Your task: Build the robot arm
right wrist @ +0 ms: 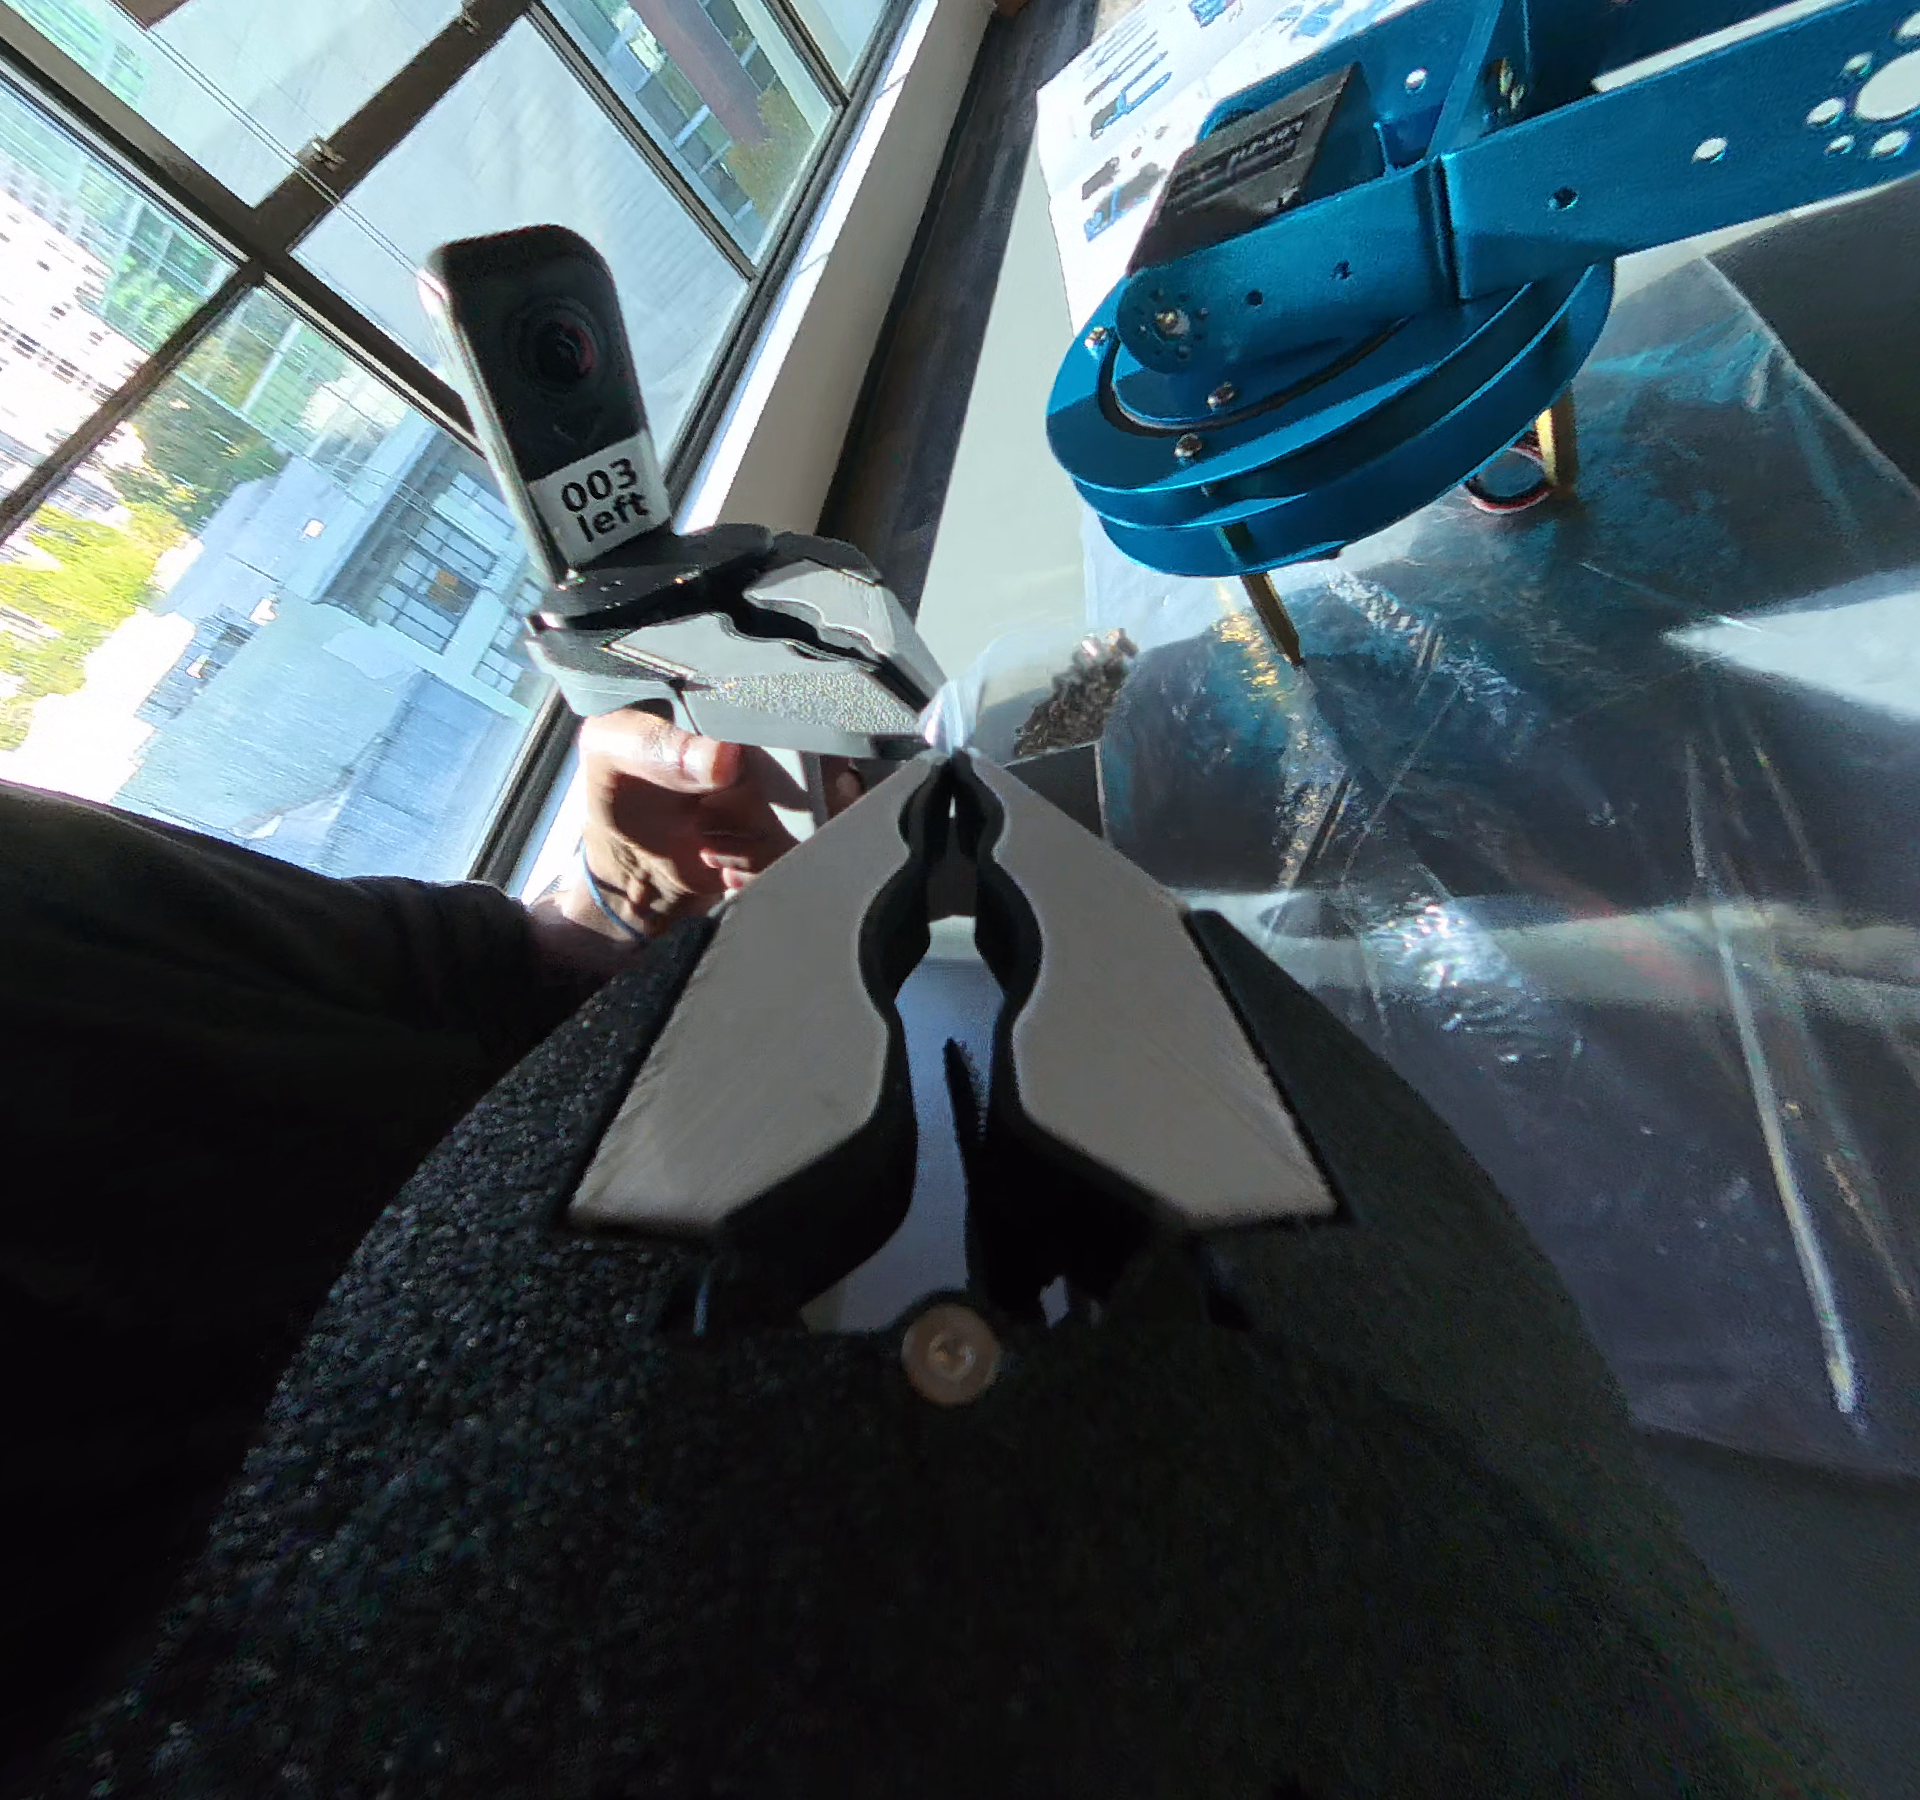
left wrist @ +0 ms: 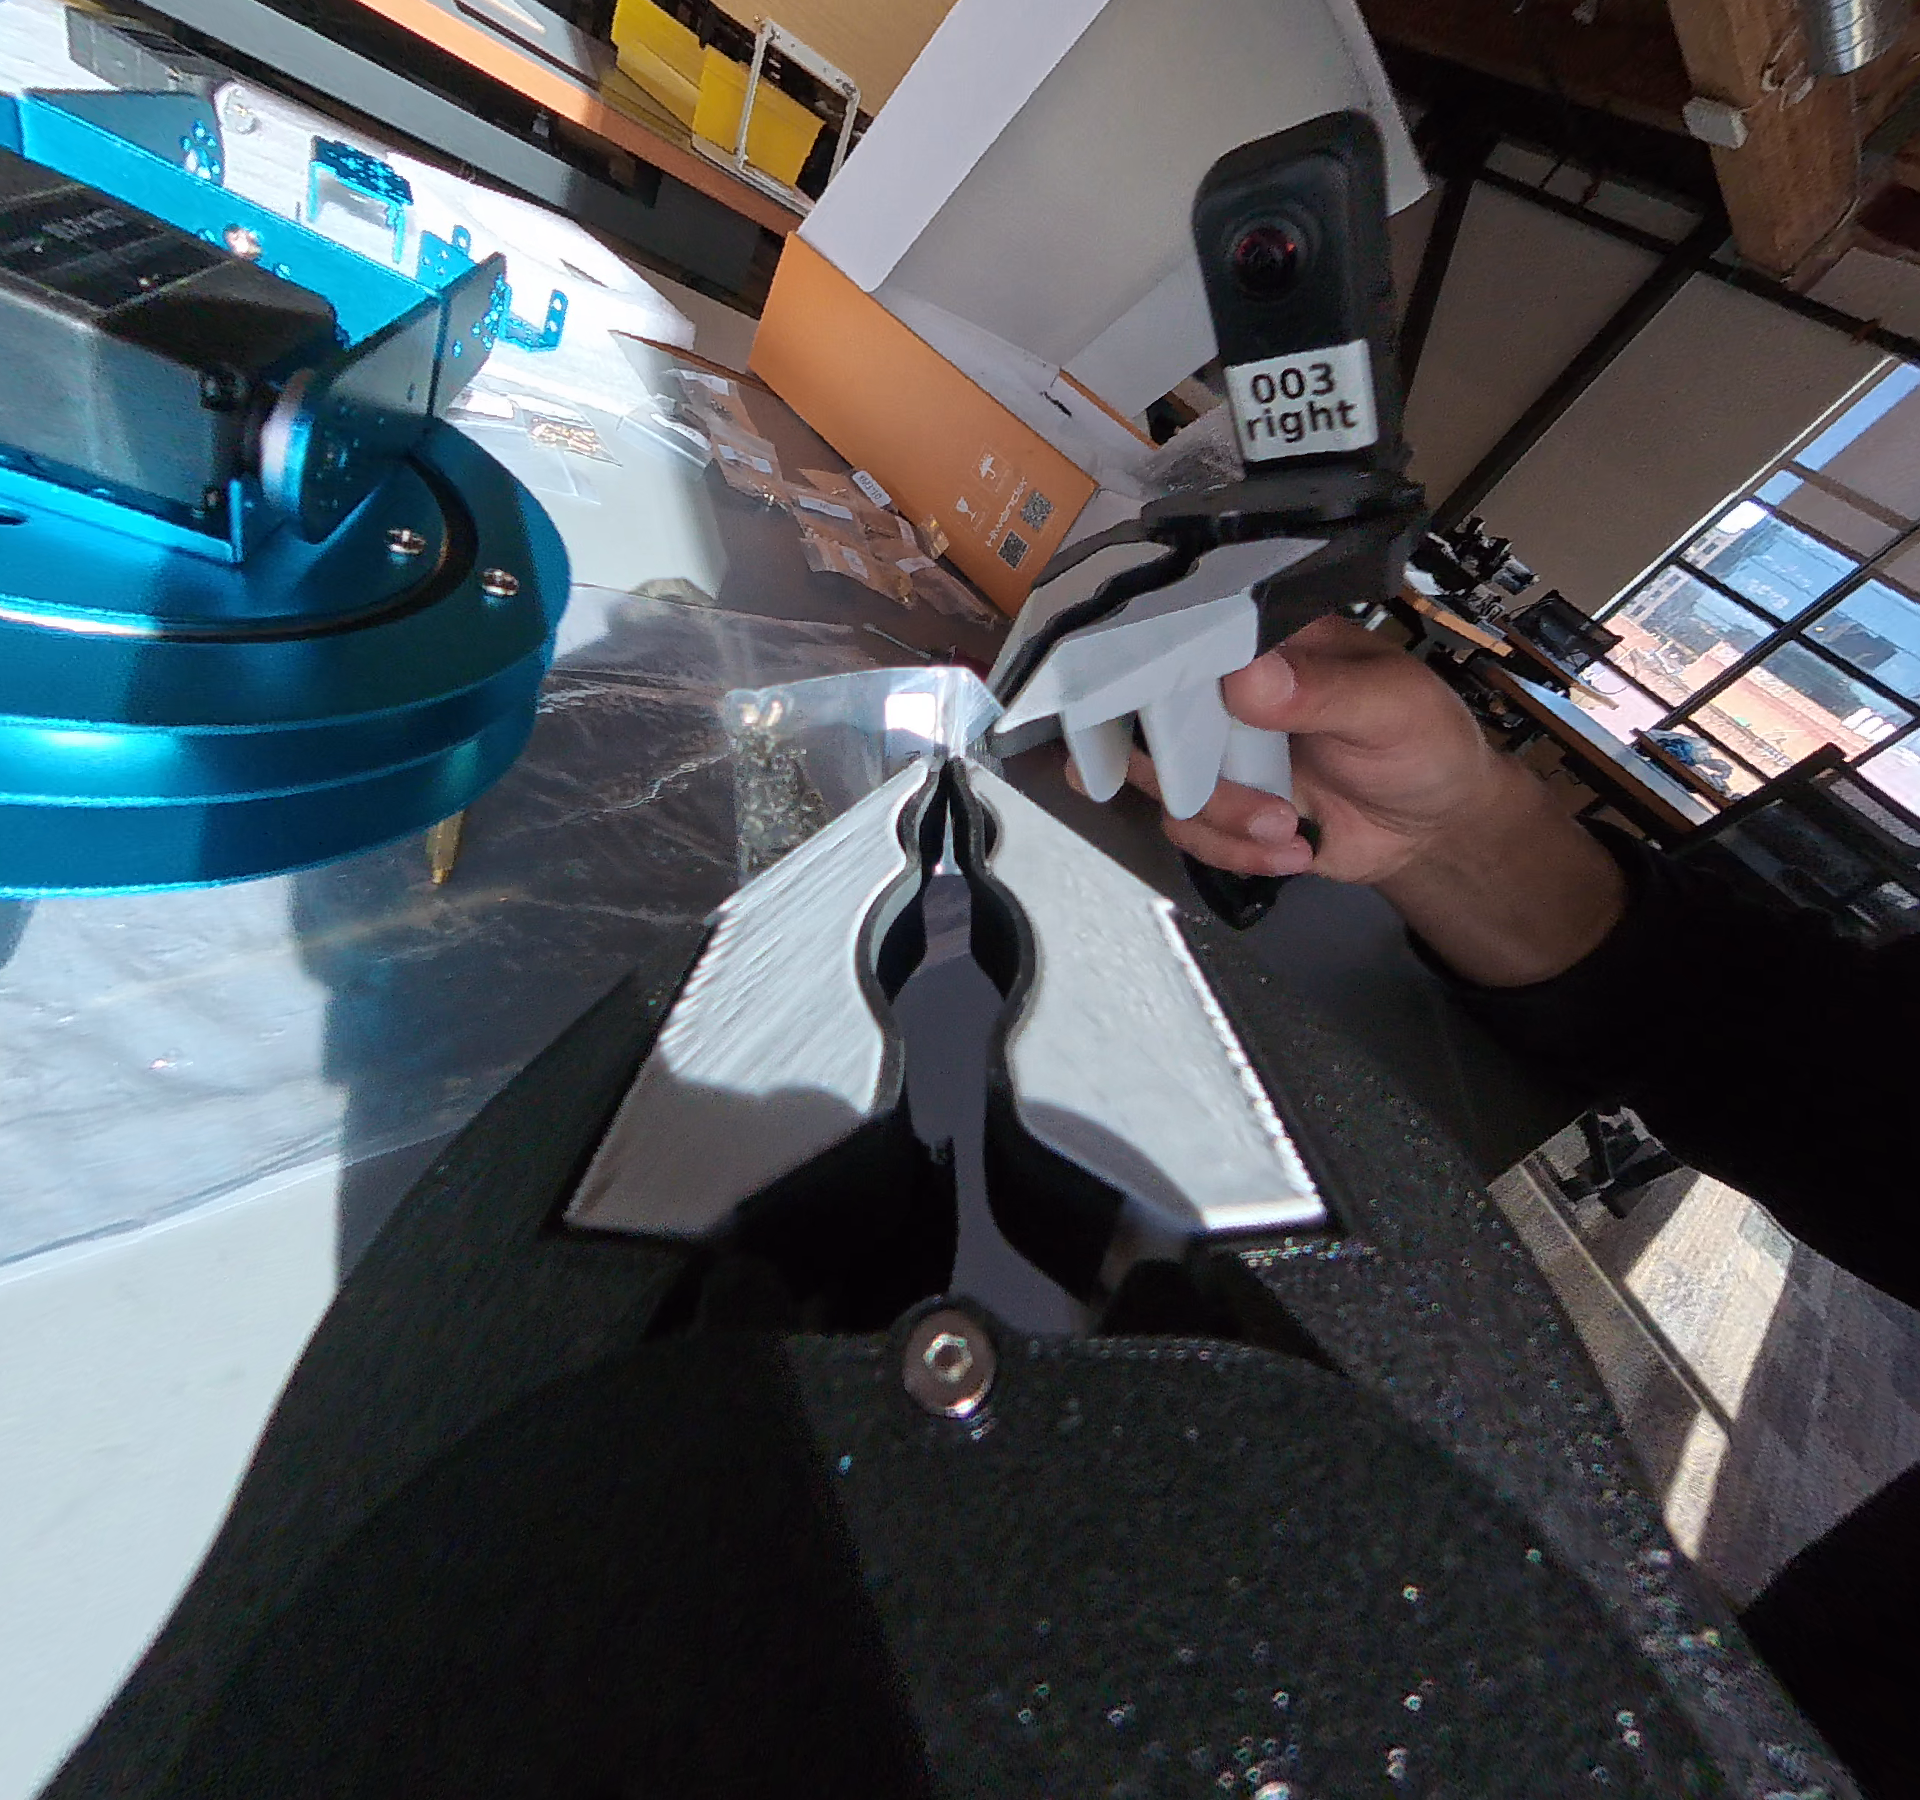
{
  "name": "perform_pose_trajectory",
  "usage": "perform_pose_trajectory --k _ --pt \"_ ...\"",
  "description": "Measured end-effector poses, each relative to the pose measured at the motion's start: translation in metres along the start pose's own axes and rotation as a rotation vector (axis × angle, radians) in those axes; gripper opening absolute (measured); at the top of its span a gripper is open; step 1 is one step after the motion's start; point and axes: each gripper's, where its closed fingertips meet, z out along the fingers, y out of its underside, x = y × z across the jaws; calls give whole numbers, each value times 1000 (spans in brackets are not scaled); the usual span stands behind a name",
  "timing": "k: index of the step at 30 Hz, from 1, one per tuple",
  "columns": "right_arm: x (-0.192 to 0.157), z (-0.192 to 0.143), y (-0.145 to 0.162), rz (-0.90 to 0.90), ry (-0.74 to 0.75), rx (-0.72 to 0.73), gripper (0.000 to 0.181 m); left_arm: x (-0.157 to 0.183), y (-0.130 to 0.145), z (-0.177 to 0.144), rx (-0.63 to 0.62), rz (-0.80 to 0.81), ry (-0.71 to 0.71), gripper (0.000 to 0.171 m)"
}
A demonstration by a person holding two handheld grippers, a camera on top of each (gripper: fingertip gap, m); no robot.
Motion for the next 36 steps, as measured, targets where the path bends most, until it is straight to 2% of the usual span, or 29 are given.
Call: perform_pose_trajectory --k 6,8,10,16,21,23,24,25,27,32,33,35,36 --pt "26 0 6 -188 300 -44 0 -9 12 18 -74 148 -156 0" --pt "27 -1 4 -193 331 -29 0 -11 11 22 -88 152 -168 0" --pt "31 -3 3 -169 338 -22 8 -10 9 22 -93 127 -155 0" --pt "29 1 6 -55 214 5 0 -12 10 23 -138 144 -156 0" --pt "35 -2 5 -116 293 -20 0 -23 7 22 -110 131 -234 0" --pt "44 -6 6 -178 397 -36 0 -33 4 19 -104 207 -359 0" --pt "44 -9 4 -202 407 -24 0 -33 3 17 -105 236 -374 0" --pt "43 -8 4 -165 394 -19 0 -29 2 18 -84 187 -354 0" --pt "40 -4 8 -176 391 -49 0 -21 5 25 -103 211 -342 0" --pt "27 -10 -4 -371 409 -35 0 -16 -8 25 -122 214 -310 0" --pt "25 -12 -4 -445 405 -49 8 -12 -5 27 -164 191 -264 0" --pt "16 -15 -5 -597 381 -52 55 -9 -6 28 -182 135 -216 0" --pt "16 -17 -7 -671 397 -43 66 -6 -5 29 -202 102 -180 0"
